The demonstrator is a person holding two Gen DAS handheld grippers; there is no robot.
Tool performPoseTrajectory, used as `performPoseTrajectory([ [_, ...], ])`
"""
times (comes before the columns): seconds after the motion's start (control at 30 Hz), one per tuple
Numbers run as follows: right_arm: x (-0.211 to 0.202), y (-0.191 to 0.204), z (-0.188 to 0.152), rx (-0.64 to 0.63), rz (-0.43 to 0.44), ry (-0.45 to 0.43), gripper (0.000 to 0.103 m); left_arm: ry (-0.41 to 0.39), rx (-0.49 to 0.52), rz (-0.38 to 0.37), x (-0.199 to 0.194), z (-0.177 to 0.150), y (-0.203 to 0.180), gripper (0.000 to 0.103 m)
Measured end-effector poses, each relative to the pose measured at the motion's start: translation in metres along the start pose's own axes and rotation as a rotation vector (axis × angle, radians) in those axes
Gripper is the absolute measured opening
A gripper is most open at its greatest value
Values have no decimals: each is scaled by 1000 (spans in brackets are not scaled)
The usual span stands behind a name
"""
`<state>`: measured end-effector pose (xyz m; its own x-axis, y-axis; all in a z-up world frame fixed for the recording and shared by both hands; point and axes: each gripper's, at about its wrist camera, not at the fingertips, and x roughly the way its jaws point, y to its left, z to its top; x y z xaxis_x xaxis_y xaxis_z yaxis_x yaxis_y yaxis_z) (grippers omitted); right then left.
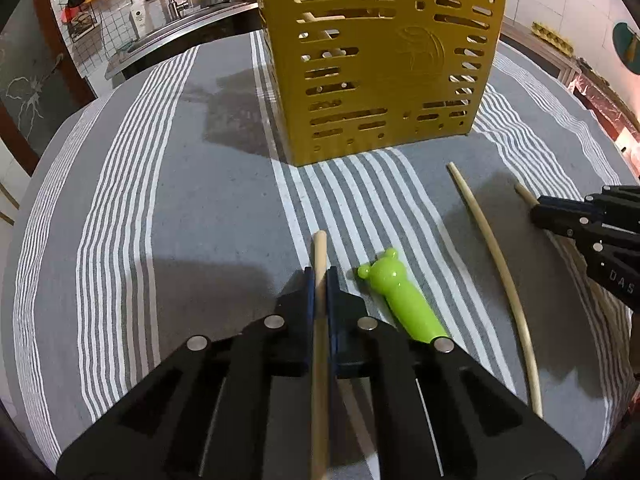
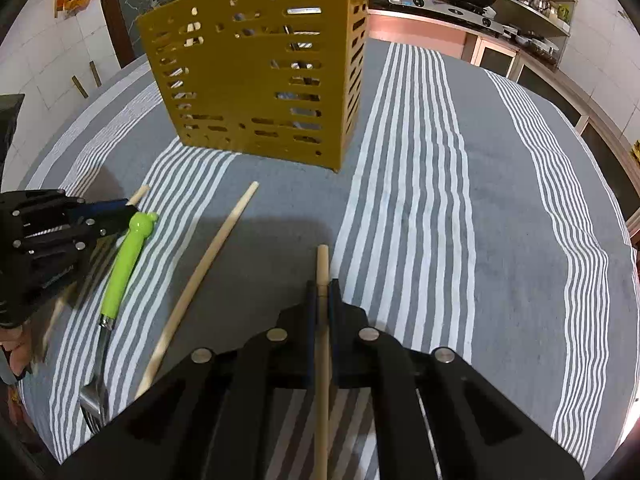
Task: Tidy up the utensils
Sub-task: 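Close the left gripper on a chopstick while the right gripper grasps another chopstick, then carry the chopstick with the left gripper while the right gripper carries its chopstick over the caddy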
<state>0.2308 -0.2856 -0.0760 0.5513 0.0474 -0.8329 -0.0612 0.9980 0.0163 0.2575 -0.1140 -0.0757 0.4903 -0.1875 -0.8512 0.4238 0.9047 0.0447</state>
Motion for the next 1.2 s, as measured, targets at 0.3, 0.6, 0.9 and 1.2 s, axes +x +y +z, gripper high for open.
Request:
performPoseTrajectory([
  [0.3, -34, -8, 4, 41, 76, -112, 6, -99, -79, -64, -33, 1, 15, 4],
  [0.6, -75, -13, 9, 69, 110, -249, 6, -256, -101, -72, -88, 4, 21, 5],
  [0.9, -112, -11, 9, 57, 116, -358, 6, -339, -125, -79, -116, 5, 25, 5],
  [1.2, -137, -12, 7, 45, 96, -428, 6, -378, -109, -67, -135, 3, 24, 5],
])
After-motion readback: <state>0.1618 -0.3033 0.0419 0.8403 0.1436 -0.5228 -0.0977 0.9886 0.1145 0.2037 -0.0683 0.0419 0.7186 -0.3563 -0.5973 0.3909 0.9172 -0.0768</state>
